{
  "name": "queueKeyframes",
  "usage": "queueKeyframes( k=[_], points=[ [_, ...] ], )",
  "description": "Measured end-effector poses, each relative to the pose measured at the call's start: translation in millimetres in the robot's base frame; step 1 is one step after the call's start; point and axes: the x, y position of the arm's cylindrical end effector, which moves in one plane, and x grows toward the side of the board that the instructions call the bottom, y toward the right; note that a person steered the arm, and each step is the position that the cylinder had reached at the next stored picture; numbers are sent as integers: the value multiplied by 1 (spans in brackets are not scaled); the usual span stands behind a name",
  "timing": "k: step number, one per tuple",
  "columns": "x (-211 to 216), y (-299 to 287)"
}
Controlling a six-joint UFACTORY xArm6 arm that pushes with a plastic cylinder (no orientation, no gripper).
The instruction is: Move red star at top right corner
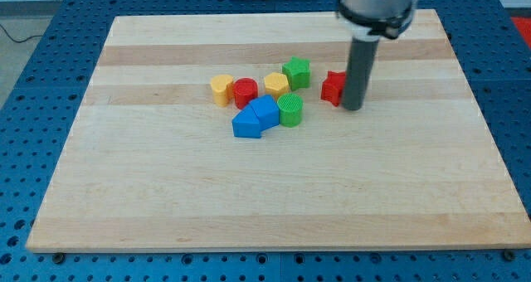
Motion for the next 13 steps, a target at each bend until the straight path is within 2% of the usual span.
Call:
queueKeyframes(
  k=[1,2,3,4,5,6,8,9,11,12,13],
  points=[
    [-8,12],
    [17,-1],
    [25,-44],
    [3,-52],
    [-49,-17],
    [-82,20],
    [-91,36],
    [-114,66],
    [-128,69],
    [-117,65],
    [-111,24]
  ],
)
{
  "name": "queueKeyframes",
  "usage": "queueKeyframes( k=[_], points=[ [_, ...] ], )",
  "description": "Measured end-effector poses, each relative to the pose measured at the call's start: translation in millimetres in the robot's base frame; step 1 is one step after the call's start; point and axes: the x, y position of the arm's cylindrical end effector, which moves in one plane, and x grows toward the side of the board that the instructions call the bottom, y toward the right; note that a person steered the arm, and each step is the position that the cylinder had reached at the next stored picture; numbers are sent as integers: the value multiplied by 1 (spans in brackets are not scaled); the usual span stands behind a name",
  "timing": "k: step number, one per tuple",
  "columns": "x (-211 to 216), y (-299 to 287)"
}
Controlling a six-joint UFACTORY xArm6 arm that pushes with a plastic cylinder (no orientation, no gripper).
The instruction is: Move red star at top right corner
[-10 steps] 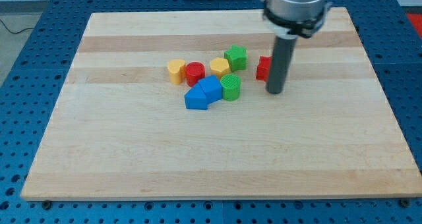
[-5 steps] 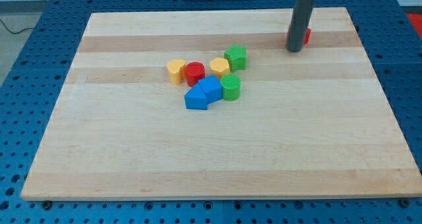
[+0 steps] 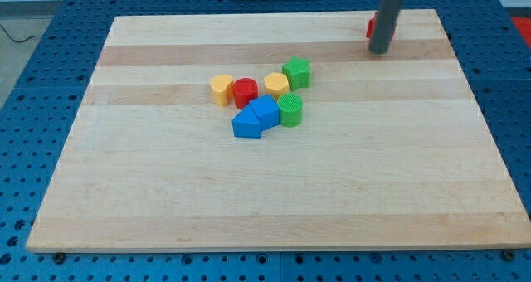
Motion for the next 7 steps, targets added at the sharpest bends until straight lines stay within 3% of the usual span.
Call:
queueKeyframes(
  k=[1,3,4,5,6,7],
  points=[
    [-21,-19],
    [-60,33],
    [-57,14],
    [-18,-20],
    [-2,-6],
    [-15,32]
  ],
)
